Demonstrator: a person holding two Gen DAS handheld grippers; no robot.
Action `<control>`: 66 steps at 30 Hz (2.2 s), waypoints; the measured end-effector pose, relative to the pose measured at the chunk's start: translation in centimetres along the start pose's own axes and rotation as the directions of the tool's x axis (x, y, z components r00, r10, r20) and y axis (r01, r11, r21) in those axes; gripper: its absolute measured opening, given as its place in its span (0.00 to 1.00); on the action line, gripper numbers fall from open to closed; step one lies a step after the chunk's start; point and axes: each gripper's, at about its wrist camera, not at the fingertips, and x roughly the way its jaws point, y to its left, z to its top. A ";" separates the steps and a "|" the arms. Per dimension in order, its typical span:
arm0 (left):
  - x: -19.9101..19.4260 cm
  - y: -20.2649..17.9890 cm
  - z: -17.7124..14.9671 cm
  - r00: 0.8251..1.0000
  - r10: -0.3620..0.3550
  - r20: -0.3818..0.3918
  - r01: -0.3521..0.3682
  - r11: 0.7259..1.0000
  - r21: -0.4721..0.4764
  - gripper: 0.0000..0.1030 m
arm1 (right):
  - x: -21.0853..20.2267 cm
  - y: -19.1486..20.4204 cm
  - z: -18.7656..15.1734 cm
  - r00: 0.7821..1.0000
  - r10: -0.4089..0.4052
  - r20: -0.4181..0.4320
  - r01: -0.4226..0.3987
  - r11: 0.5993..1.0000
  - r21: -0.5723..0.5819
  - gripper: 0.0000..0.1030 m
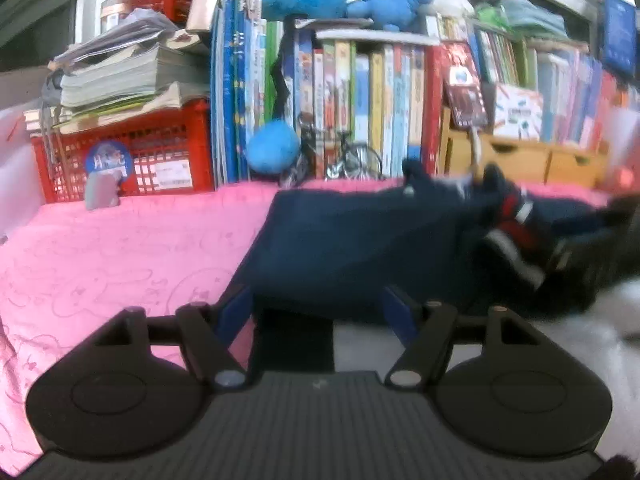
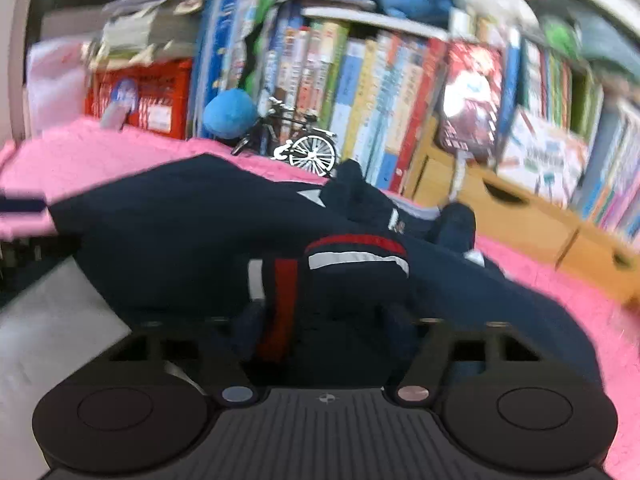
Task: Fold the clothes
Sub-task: 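Fold the held navy sleeve across the jacket front with the left gripper, then grasp the folded striped cuff with the right gripper while the left gripper releases it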
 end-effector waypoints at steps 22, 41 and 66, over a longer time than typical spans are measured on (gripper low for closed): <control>2.4 -0.2 -0.5 0.988 -0.014 -0.155 0.019 0.999 0.028 0.74 | -4.0 -4.1 -3.1 0.995 -0.025 0.092 0.018 0.997 0.078 0.80; 1.7 0.6 -0.4 0.990 -0.031 -0.140 0.029 0.999 -0.014 0.79 | -2.9 -10.7 -1.3 0.963 -0.261 0.065 0.223 0.910 0.351 0.24; 3.3 1.6 1.0 0.984 0.166 -0.068 -0.153 0.974 0.167 0.80 | 0.4 -13.7 -3.2 0.946 -0.322 0.032 0.291 0.890 0.352 0.25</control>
